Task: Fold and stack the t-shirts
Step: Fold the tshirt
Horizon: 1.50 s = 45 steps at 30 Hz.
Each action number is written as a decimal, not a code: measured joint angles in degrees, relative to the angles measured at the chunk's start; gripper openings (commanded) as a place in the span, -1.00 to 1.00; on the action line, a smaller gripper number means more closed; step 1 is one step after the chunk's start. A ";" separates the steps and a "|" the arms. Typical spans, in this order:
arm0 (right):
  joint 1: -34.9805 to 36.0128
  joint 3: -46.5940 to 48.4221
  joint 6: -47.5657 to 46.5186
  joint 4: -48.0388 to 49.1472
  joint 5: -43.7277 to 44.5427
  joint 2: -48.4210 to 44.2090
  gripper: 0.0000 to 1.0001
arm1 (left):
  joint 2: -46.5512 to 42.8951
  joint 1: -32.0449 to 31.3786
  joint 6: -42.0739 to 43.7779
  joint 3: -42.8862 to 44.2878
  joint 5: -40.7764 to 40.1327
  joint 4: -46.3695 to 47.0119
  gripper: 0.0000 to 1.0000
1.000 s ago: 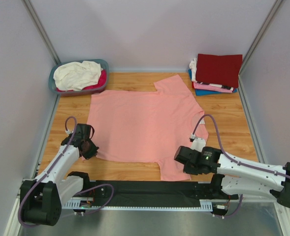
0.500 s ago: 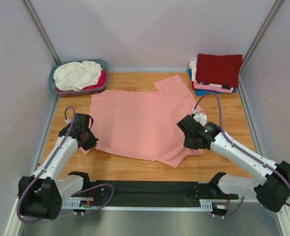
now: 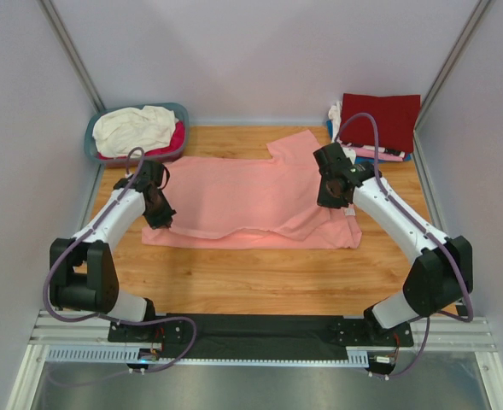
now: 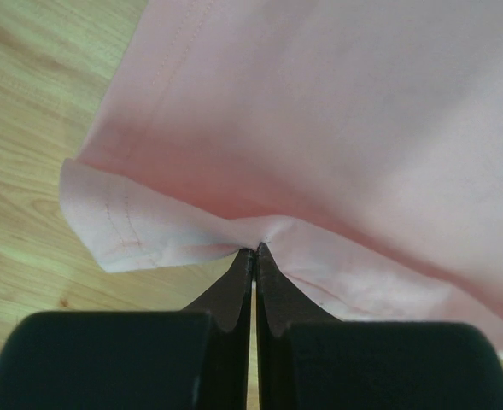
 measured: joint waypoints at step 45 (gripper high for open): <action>-13.49 -4.57 -2.67 8.66 -15.89 4.26 0.36 | 0.09 -4.85 17.68 20.02 -8.90 -15.39 0.09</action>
